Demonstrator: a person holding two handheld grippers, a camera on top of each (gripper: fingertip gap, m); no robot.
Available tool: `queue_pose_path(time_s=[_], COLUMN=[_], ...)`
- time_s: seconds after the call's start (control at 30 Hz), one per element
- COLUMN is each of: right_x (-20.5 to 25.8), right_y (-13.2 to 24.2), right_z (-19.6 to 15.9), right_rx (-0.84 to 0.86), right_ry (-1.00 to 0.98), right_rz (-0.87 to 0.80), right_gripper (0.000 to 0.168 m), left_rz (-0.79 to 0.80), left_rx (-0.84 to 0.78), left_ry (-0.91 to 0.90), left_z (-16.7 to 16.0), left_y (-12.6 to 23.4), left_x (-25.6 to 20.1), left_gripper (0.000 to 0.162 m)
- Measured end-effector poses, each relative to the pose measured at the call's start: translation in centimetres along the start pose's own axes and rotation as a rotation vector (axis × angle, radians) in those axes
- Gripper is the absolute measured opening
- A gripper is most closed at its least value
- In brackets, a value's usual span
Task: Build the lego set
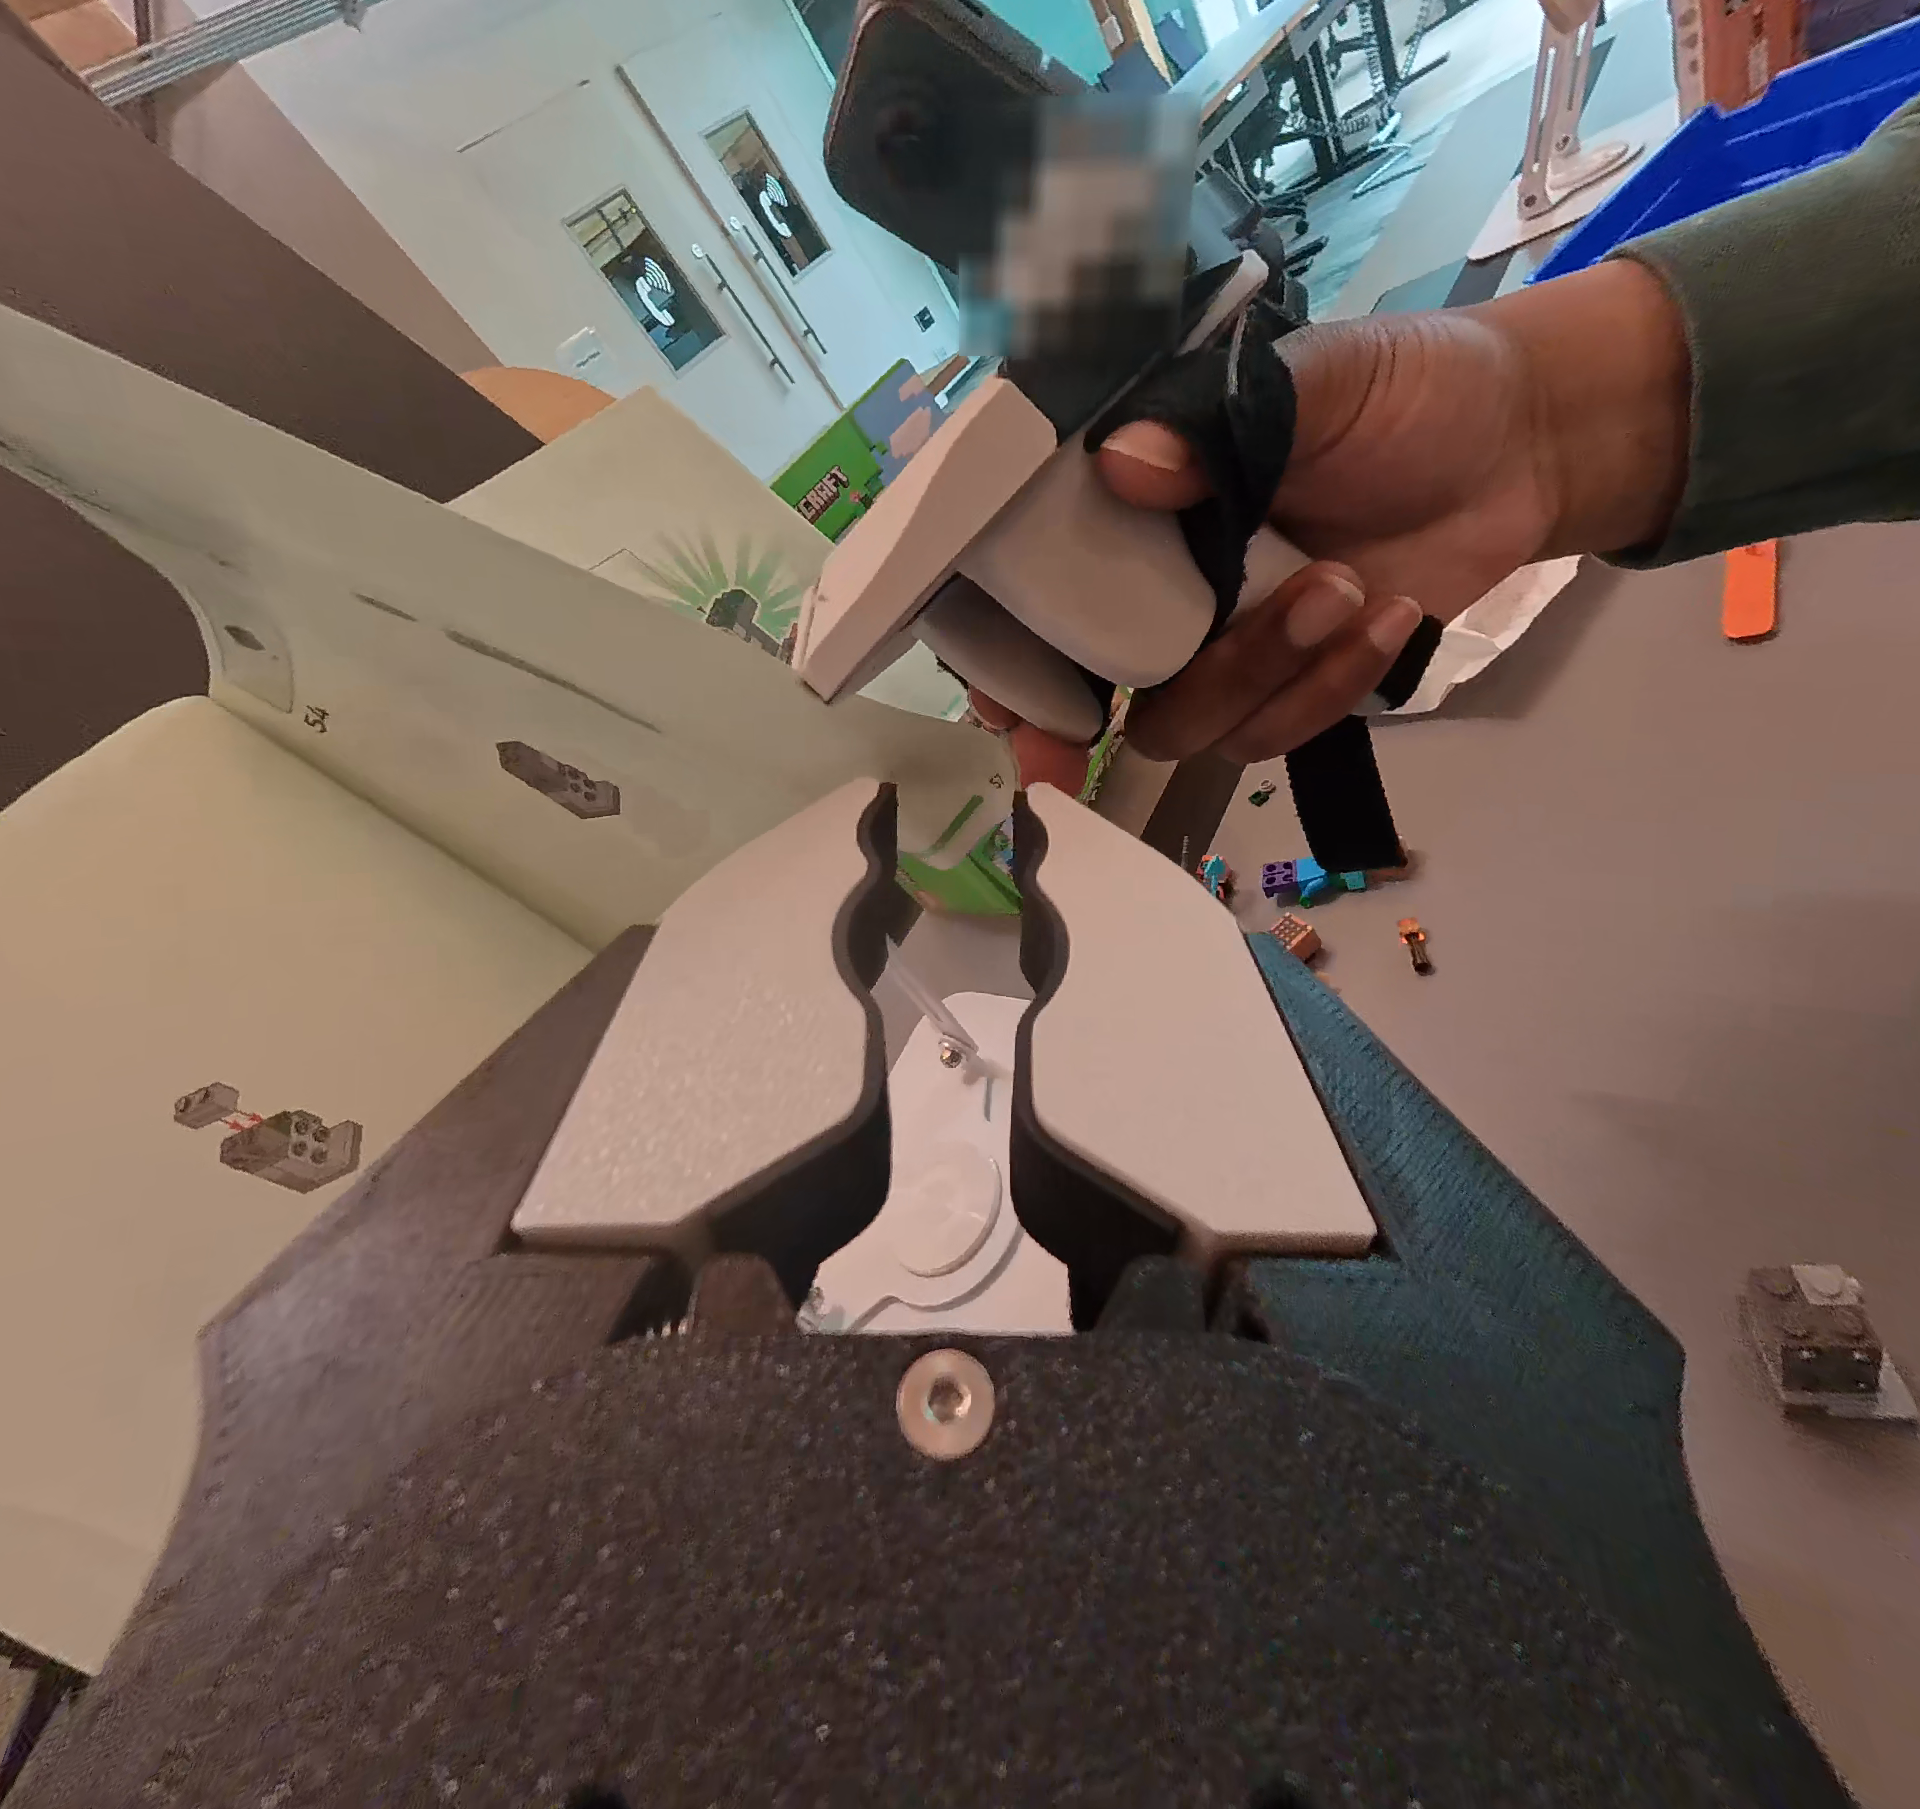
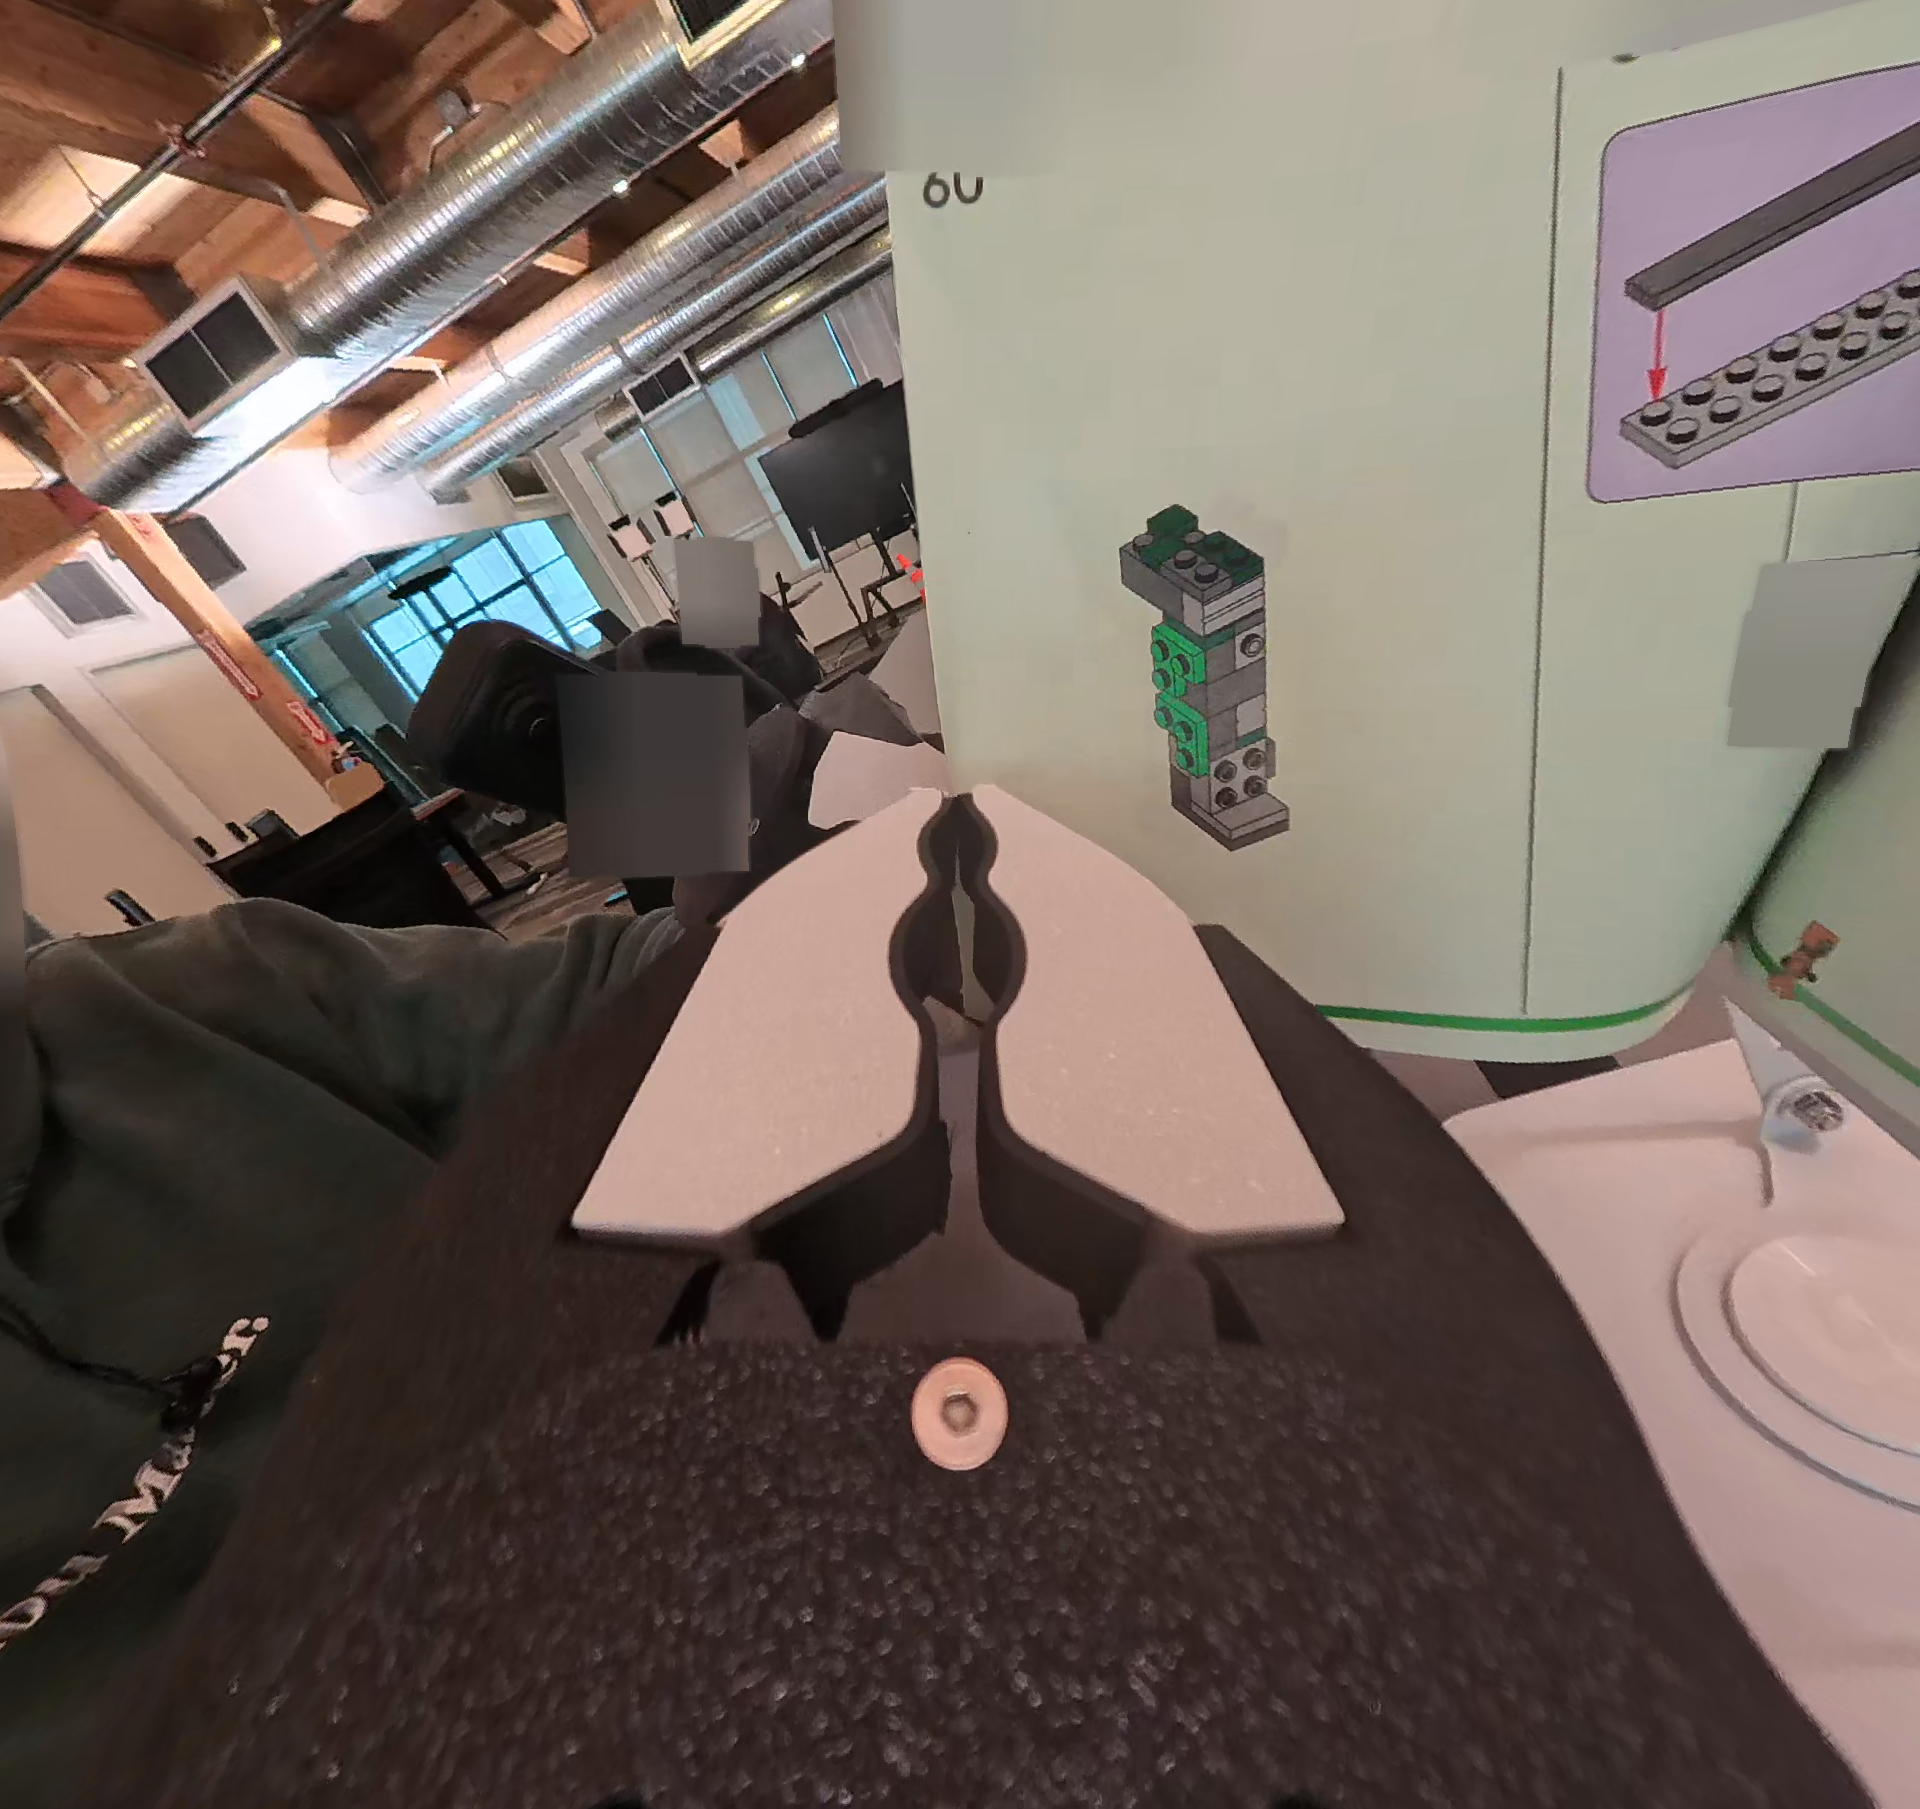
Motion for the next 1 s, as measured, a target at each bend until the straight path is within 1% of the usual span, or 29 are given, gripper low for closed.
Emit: queue_pose_path(time_s=[0.27,0.7,1.0], right_x=[0.05,0.12,0.07], right_y=[0.32,0.71,0.70], right_z=[-0.29,-0.34,-0.60], right_rx=[0.025,0.018,0.021], right_ry=[-0.019,-0.044,-0.054], right_rz=[0.005,0.022,0.035], right_gripper=[0.000,0.000,0.001], left_rz=[-0.026,-0.047,-0.041], left_rx=[0.024,0.017,0.007], left_ry=[-0.067,-0.118,-0.106], left_z=[-0.25,-0.31,-0.29], left_y=[-0.20,-0.58,-0.81], left_x=[-0.17,-0.51,-0.21], left_gripper=[0.023,0.024,0.025])
Point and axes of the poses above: each gripper's, where its closed fingertips meet, y back along the fingers, z out of its top, x = y × z across the jaws, the point moved 5 cm from there along y, back along the fingers, and after that the axes turned 8 degrees about y, right-handed, at the moved point
